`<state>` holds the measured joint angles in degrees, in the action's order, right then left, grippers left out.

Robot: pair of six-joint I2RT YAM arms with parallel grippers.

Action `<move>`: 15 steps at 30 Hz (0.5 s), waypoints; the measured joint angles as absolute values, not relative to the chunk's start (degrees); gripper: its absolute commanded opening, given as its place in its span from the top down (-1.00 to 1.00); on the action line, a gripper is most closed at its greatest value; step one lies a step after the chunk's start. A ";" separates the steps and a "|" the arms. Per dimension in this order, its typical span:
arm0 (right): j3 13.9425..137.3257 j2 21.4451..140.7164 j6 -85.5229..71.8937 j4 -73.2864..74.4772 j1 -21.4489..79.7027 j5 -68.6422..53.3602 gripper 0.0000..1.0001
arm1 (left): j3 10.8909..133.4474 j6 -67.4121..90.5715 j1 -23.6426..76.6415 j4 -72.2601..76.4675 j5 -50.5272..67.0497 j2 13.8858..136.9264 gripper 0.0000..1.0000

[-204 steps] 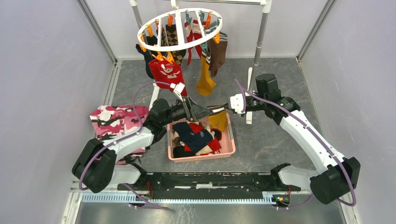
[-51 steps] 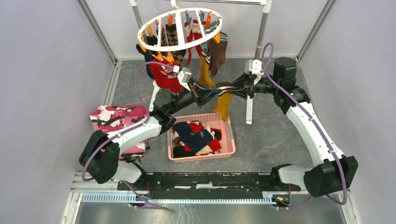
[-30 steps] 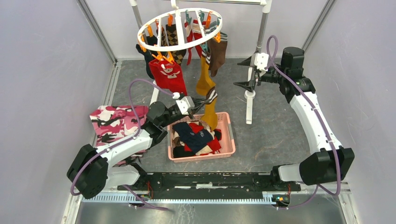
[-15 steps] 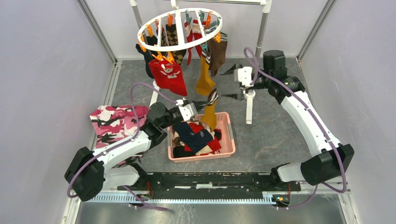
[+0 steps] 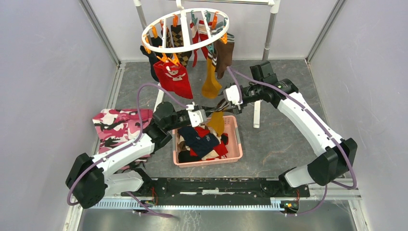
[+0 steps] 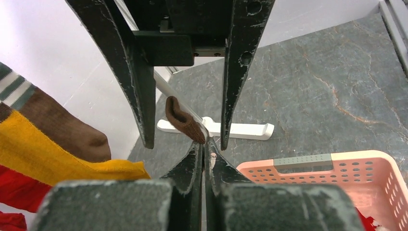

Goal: Clip the socks to the hanger
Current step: Pick up the sock from the bin.

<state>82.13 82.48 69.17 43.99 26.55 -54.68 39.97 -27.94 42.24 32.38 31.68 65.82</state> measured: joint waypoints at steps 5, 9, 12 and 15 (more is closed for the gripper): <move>82.13 82.43 69.87 45.71 26.63 -52.14 0.24 | 39.97 -28.12 42.24 31.53 31.22 65.45 0.96; 81.73 80.66 68.64 44.73 26.63 -50.37 0.61 | 39.97 -28.01 42.24 31.27 29.54 65.45 0.96; 80.60 78.43 67.26 43.29 26.63 -49.78 0.90 | 39.97 -27.29 42.24 31.27 28.10 65.43 0.94; 80.18 77.14 65.60 42.44 26.63 -49.21 1.00 | 39.97 -25.39 42.24 31.46 25.82 65.34 0.66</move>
